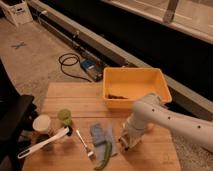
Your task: Place eraser in tray
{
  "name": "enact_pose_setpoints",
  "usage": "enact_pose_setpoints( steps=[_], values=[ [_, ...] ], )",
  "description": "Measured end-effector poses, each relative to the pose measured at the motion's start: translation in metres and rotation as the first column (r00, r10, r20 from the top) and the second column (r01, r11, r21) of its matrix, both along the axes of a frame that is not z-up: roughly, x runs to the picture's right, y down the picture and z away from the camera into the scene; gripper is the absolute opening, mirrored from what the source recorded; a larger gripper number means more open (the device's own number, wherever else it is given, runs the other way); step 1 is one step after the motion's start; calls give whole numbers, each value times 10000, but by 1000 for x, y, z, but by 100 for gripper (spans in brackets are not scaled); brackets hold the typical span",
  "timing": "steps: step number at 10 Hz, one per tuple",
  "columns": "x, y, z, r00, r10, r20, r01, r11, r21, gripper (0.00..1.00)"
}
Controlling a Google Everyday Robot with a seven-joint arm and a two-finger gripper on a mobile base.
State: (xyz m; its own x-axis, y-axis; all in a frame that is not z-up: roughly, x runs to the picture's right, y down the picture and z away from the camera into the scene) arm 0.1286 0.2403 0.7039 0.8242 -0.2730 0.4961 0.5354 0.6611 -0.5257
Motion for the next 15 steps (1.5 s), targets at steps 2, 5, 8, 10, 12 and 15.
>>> enact_pose_setpoints(
  steps=[2, 5, 8, 10, 12, 15],
  values=[
    [34, -25, -14, 9939, 123, -1095, -79, 9991, 406, 0],
    [91, -79, -14, 9605, 409, -2754, -124, 9944, 1046, 0],
    [109, -150, 5, 9370, 374, -3473, 234, 9853, 1694, 0],
    [97, -213, 18, 9264, 78, -3765, 878, 9677, 2362, 0],
    [88, -239, 21, 9246, -36, -3809, 1135, 9571, 2665, 0],
    [90, -238, 20, 9236, -41, -3833, 1140, 9577, 2644, 0]
  ],
)
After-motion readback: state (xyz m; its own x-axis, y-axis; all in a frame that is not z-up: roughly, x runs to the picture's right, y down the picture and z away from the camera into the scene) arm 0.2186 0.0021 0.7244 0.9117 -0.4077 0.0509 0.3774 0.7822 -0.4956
